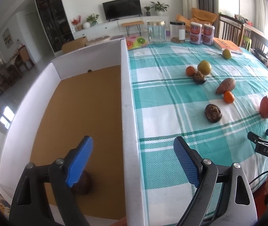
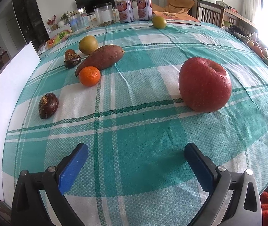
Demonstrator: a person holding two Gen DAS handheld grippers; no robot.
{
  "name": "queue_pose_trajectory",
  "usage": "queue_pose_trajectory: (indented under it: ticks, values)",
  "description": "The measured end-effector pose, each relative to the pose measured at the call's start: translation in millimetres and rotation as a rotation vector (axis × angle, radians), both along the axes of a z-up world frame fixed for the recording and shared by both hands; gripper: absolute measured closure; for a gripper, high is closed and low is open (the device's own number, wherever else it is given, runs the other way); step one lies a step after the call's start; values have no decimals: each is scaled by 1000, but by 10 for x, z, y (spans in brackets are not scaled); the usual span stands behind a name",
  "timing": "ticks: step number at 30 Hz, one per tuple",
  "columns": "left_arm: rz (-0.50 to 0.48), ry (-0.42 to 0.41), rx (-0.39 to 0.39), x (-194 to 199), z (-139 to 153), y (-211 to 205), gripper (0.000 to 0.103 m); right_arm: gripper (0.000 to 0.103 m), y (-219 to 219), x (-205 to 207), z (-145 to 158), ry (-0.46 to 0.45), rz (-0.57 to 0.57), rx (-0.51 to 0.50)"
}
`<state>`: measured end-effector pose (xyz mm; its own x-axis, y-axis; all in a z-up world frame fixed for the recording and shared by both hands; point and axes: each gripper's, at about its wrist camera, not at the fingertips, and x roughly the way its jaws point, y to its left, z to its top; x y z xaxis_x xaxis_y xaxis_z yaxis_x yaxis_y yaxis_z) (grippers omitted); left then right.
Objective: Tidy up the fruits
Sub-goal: 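Move both tools back over the table toward the remaining fruit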
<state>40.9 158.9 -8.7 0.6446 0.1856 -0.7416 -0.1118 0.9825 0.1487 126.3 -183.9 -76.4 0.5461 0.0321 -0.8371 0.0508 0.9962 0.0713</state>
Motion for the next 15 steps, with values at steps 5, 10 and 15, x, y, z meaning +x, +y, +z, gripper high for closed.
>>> queue_pose_trajectory:
  ticks: [5,10,15]
  values:
    - [55,-172,92,-168,260,-129,14,0,0,2,-1,0,0,3]
    - [-15,-292,38,-310,520,-324,11,0,-9,4,2,-3,-2,14]
    - [-145,-197,-91,-218,405,-619,10,0,-72,-18,18,-13,-11,55]
